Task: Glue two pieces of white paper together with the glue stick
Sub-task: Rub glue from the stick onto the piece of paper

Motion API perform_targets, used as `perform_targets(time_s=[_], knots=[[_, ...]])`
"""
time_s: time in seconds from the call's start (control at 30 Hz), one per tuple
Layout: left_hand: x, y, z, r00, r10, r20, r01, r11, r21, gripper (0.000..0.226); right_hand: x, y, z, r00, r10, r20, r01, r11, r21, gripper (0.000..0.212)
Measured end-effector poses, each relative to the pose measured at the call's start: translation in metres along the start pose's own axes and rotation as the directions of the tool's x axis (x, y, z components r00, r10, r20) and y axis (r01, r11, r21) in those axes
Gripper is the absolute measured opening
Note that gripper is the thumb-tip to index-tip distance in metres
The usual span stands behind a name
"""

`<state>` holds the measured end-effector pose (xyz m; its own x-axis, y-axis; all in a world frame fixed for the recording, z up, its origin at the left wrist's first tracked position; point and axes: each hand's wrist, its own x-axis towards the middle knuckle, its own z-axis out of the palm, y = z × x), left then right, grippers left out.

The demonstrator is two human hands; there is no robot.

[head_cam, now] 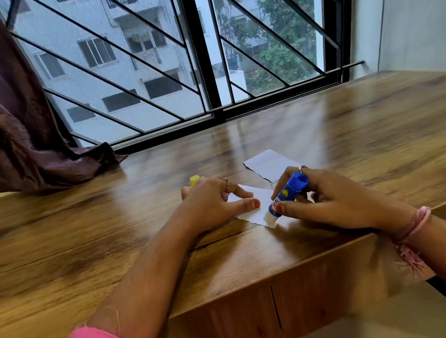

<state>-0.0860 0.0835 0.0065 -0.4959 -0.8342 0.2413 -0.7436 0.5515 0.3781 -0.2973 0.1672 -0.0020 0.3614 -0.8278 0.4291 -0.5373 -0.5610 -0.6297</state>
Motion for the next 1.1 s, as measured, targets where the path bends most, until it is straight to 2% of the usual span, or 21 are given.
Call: perform_targets(time_s=[0.07, 0.17, 0.27, 0.37, 0.43, 0.57, 0.63, 0.73, 0.8, 0.97, 1.1], knots=[[0.000, 0.000, 0.000, 1.000, -0.002, 0.000, 0.002, 1.000, -0.015, 0.032, 0.000, 0.002, -0.001, 1.000, 0.001, -0.008, -0.001, 1.000, 0.028, 0.010], [-0.002, 0.000, 0.000, 1.000, -0.007, -0.006, 0.007, 1.000, -0.015, 0.030, 0.001, 0.004, -0.004, 0.983, 0.035, -0.178, 0.001, 0.981, 0.195, 0.014], [-0.002, 0.000, 0.001, 1.000, -0.015, -0.010, 0.015, 1.000, 0.009, 0.029, 0.003, 0.008, -0.006, 0.900, 0.143, -0.411, 0.018, 0.931, 0.364, 0.022], [-0.002, -0.001, 0.002, 1.000, -0.010, -0.003, 0.011, 0.999, 0.051, 0.026, 0.002, 0.014, -0.010, 0.806, 0.278, -0.522, -0.056, 0.915, 0.400, 0.020], [-0.002, -0.001, 0.001, 1.000, 0.006, -0.023, -0.004, 0.997, 0.081, 0.029, 0.002, 0.017, -0.012, 0.787, 0.323, -0.525, -0.092, 0.903, 0.419, 0.010], [-0.002, -0.004, -0.003, 0.990, 0.067, -0.128, -0.059, 0.996, 0.062, 0.022, 0.003, 0.017, -0.013, 0.767, 0.373, -0.523, -0.124, 0.885, 0.449, 0.019], [-0.002, -0.006, -0.006, 0.984, 0.154, -0.089, -0.152, 0.988, 0.038, 0.012, 0.003, 0.017, -0.013, 0.761, 0.393, -0.516, -0.137, 0.875, 0.464, 0.020], [-0.006, -0.006, -0.010, 0.951, 0.309, 0.007, -0.308, 0.951, -0.019, 0.017, 0.003, 0.017, -0.013, 0.753, 0.413, -0.512, -0.162, 0.871, 0.464, 0.021], [-0.008, -0.006, -0.012, 0.935, 0.352, 0.044, -0.350, 0.936, -0.037, 0.020, 0.003, 0.018, -0.013, 0.747, 0.417, -0.517, -0.166, 0.871, 0.463, 0.021], [-0.009, -0.004, -0.014, 0.925, 0.336, 0.177, -0.349, 0.936, 0.048, 0.036, 0.003, 0.020, -0.013, 0.748, 0.424, -0.511, -0.184, 0.872, 0.454, 0.020], [-0.011, 0.004, -0.011, 0.939, 0.304, 0.159, -0.320, 0.943, 0.087, 0.046, 0.003, 0.023, -0.013, 0.749, 0.436, -0.499, -0.199, 0.866, 0.459, 0.017]])
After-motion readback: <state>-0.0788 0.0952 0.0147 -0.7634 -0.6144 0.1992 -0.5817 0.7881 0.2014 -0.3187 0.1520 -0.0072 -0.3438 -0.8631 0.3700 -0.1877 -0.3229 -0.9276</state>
